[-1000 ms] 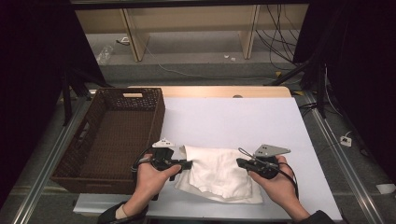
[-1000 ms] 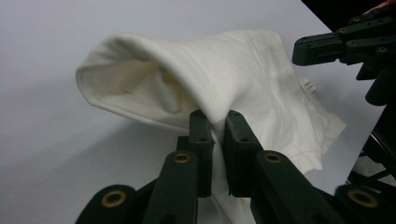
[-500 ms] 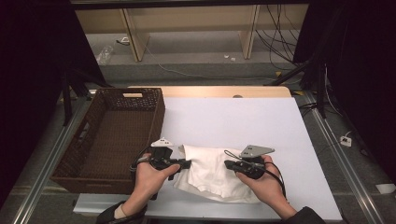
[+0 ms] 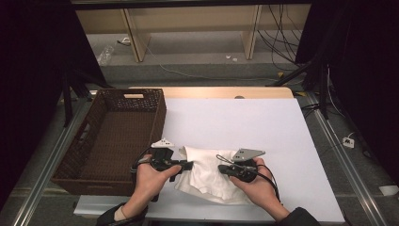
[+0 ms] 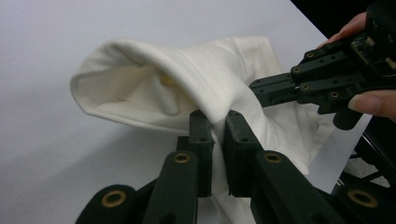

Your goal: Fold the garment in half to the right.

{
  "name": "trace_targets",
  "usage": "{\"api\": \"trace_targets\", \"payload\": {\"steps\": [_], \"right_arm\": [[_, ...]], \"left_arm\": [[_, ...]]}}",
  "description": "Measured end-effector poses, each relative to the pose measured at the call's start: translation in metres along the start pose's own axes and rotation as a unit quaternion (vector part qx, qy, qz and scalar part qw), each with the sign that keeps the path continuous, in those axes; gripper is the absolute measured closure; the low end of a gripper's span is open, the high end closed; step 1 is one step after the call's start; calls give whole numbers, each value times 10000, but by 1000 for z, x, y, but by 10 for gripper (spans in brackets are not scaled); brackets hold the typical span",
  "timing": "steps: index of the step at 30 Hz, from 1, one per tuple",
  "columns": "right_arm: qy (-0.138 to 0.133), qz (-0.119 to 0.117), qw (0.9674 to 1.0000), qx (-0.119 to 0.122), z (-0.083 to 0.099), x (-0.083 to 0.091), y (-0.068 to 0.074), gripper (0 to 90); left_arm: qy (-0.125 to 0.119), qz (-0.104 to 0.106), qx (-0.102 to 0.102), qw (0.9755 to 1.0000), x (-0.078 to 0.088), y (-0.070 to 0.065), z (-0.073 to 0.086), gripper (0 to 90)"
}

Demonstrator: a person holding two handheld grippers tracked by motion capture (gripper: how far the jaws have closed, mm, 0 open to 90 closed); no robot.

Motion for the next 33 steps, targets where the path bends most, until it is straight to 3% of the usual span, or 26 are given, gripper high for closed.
{"api": "trace_targets", "payload": {"steps": [33], "right_arm": [[94, -135, 9998, -104, -1, -25, 14, 900]], "left_arm": [[-122, -5, 40, 9999, 6, 1, -5, 824]]}}
Point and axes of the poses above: each handheld gripper's, and its own axes: x roughly backward along the jaws, z roughly out of its underside, y roughly to its left, the point moved 5 cm from there along -x, roughly forward along the jaws, and after that the axes turned 5 degrees about -z, right-handed, at the moved point
